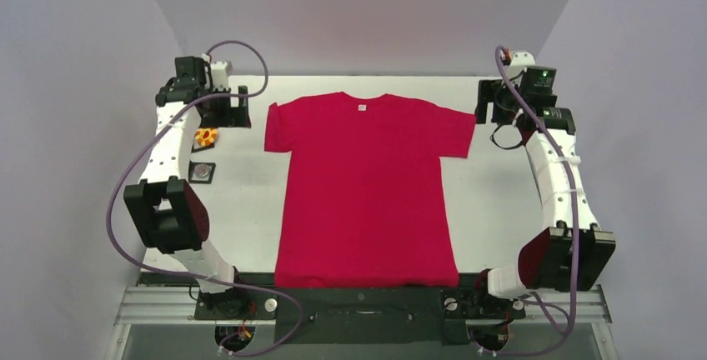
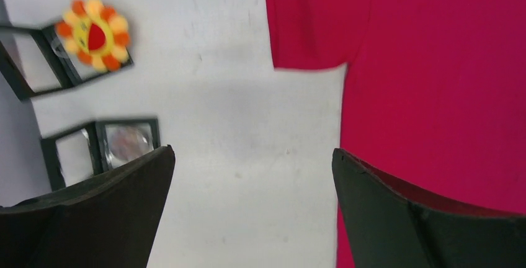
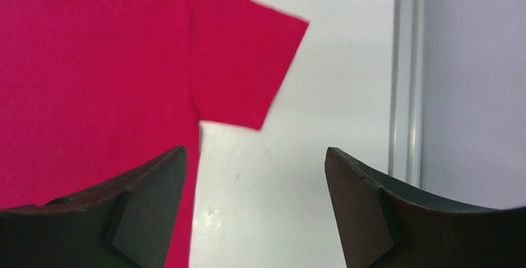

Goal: Remove the brooch from the garment
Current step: Reset both arms

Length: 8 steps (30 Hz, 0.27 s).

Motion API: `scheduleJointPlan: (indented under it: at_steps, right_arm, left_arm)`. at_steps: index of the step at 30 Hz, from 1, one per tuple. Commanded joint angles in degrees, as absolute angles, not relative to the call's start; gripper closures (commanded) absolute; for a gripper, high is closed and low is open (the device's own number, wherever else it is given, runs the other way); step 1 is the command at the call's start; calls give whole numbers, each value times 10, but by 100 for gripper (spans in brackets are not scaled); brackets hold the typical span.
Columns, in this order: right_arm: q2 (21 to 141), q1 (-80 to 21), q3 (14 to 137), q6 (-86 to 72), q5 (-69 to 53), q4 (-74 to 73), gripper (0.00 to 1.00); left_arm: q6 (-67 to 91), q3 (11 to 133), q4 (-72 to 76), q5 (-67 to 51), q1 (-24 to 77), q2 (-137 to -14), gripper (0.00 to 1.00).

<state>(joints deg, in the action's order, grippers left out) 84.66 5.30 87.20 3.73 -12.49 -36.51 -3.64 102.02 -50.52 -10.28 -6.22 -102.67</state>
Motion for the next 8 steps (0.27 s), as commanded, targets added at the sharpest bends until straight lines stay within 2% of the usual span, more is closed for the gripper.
scheduleJointPlan:
  at_steps: [1,8]
  right_arm:
    - [768,52,762,41,-139,-363,23]
    - [703,53,698,75,-125,-378,22]
  left_arm:
    - [-51,867,-453,-88,-61,-934,4]
    - [-52,787,-419,-82,-38,-858,4]
